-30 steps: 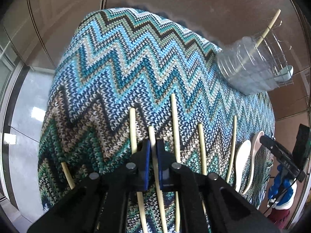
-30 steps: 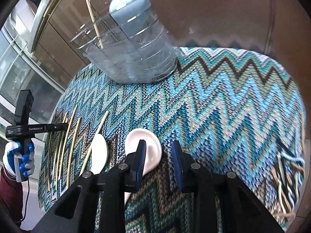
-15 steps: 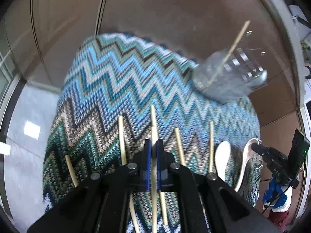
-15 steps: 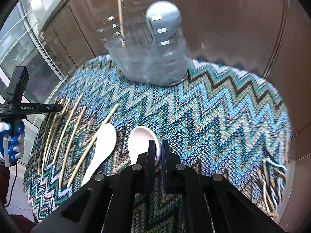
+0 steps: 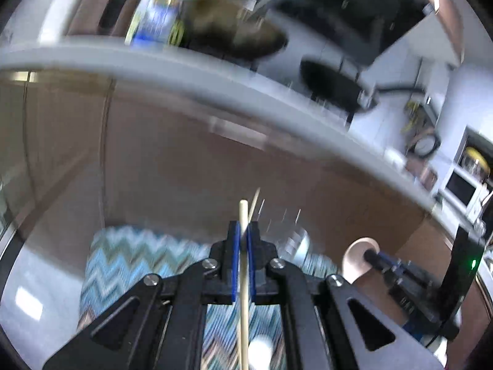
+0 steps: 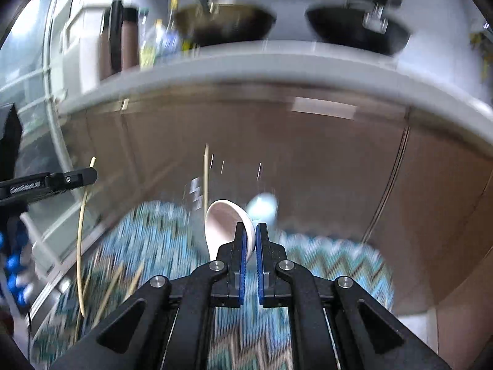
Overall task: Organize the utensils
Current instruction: 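Carry the chopstick into the holder with the left tool while the right tool drops its spoon in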
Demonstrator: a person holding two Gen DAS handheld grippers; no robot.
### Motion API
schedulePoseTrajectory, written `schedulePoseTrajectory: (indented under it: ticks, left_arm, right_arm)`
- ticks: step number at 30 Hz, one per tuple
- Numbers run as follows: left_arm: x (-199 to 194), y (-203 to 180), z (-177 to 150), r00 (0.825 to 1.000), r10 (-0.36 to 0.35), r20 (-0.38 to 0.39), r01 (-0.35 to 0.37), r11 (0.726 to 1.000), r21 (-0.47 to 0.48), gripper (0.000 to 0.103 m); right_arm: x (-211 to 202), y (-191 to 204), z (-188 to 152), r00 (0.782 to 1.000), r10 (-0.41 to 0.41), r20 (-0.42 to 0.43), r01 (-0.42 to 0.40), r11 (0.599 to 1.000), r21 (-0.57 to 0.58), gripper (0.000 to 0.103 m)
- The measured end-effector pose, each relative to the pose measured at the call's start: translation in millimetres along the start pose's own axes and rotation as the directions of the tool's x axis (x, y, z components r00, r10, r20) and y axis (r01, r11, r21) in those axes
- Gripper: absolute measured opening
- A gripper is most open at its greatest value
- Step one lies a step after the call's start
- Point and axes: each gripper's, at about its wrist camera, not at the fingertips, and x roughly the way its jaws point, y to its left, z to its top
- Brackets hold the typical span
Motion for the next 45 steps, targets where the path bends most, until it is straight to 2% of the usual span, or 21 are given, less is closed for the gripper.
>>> schedulePoseTrajectory:
  ticks: [1, 4, 7, 14, 17, 20, 26, 30, 32, 38, 43, 45]
  left_arm:
    - [0.0, -8.0, 10.7, 0.998, -0.011, 0.067, 0.011, 1.0, -0.002, 0.004]
    - [3.5, -23.0, 30.5, 0.981, -0.034, 0.193, 0.037, 0.999, -0.01, 0.004]
    - [17.7, -36.4, 41.4, 0.958, -0.004, 0.286, 0.0, 1.0, 0.014, 0.004]
    - [61.7, -44.5, 37.2, 0.928, 0.065, 0.367, -0.076, 0.997, 0.017, 0.005]
    - [80.2, -47.2, 28.8, 0.916, 0.088, 0.392, -0.106, 0.994, 0.023, 0.005]
    - [98.3, -47.9, 15.8, 0.903, 0.112, 0.415, -0.14, 0.989, 0.038, 0.005]
    - [120.7, -40.7, -7.9, 0.914, 0.148, 0.378, -0.192, 0.978, 0.081, 0.006]
    - [116.2, -37.5, -11.6, 0.92, 0.139, 0.367, -0.19, 0.976, 0.105, 0.014]
    - [106.3, -36.5, -10.5, 0.921, 0.135, 0.364, -0.189, 0.975, 0.116, 0.021]
    - [62.2, -32.1, -4.1, 0.933, 0.13, 0.336, -0.196, 0.966, 0.171, 0.033]
    - [16.8, -18.1, -10.3, 0.963, 0.112, 0.245, -0.161, 0.969, 0.189, 0.034]
    - [-2.9, -11.3, -16.5, 0.97, 0.104, 0.221, -0.148, 0.97, 0.192, 0.034]
  right_arm:
    - [1.3, 0.7, 9.2, 0.999, -0.019, 0.038, 0.019, 1.0, 0.016, 0.006]
    - [8.1, 2.5, 27.2, 0.99, -0.07, 0.124, 0.064, 0.997, 0.054, 0.006]
    - [19.6, 3.4, 36.5, 0.975, -0.124, 0.184, 0.111, 0.991, 0.08, 0.006]
    - [49.8, -2.6, 37.3, 0.941, -0.227, 0.252, 0.201, 0.972, 0.123, 0.006]
    - [64.6, -0.2, 30.7, 0.931, -0.254, 0.262, 0.233, 0.966, 0.107, 0.006]
    - [78.2, 0.2, 21.9, 0.931, -0.26, 0.257, 0.243, 0.965, 0.099, 0.007]
    - [96.1, -1.1, -2.3, 0.954, -0.221, 0.201, 0.208, 0.975, 0.084, 0.012]
    - [85.3, -0.5, -3.2, 0.956, -0.199, 0.216, 0.184, 0.979, 0.088, 0.03]
    - [75.2, -0.6, 0.4, 0.954, -0.195, 0.227, 0.18, 0.98, 0.084, 0.032]
    - [34.1, -4.6, 5.1, 0.961, -0.167, 0.22, 0.157, 0.986, 0.065, 0.032]
    - [-5.1, -6.6, -8.3, 0.975, -0.131, 0.178, 0.126, 0.991, 0.038, 0.032]
    - [-21.8, -8.8, -15.8, 0.979, -0.125, 0.163, 0.121, 0.992, 0.035, 0.032]
